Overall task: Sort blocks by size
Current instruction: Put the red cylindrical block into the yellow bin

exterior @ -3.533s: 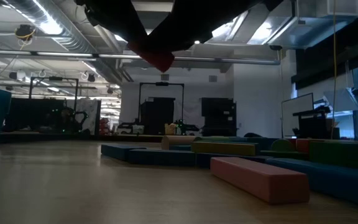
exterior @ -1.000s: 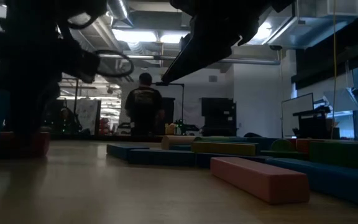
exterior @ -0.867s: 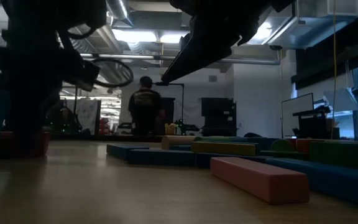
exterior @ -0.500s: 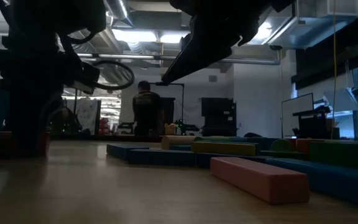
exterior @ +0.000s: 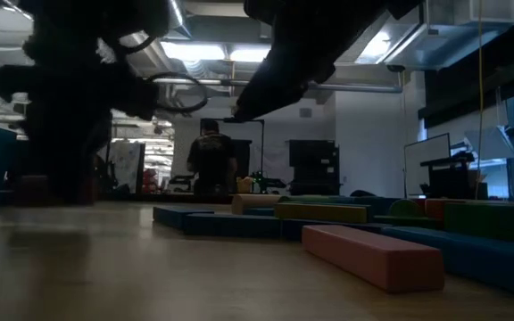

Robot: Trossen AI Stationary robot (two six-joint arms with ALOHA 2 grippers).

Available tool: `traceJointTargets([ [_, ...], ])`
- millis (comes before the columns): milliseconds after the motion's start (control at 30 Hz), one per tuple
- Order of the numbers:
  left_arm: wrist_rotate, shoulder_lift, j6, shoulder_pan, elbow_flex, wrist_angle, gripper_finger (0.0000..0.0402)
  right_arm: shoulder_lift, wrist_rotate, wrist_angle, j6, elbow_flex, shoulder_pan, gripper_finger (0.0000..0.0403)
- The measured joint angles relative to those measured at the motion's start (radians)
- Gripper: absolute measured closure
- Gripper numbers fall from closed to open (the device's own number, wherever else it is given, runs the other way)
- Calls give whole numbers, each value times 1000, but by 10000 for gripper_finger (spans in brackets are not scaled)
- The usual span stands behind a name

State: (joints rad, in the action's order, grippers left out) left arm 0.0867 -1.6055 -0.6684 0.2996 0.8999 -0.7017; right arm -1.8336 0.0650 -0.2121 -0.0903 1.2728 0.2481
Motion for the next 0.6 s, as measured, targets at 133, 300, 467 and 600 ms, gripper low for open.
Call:
traceJointTargets([
  [133, 13, 0, 51, -32, 41, -45, 288, 0, -32, 0, -44, 0, 1, 160],
  [300, 9, 0, 98, -51, 120, -144, 288, 0, -29, 9, -68, 0, 1, 160],
  [467, 7, 1, 119, -52, 217, -278, 288, -28, -22, 51, -69, 0, 1, 160],
  [600, -30, 5, 80, -36, 296, -447, 287, -71, -23, 86, -69, 0, 1, 160],
])
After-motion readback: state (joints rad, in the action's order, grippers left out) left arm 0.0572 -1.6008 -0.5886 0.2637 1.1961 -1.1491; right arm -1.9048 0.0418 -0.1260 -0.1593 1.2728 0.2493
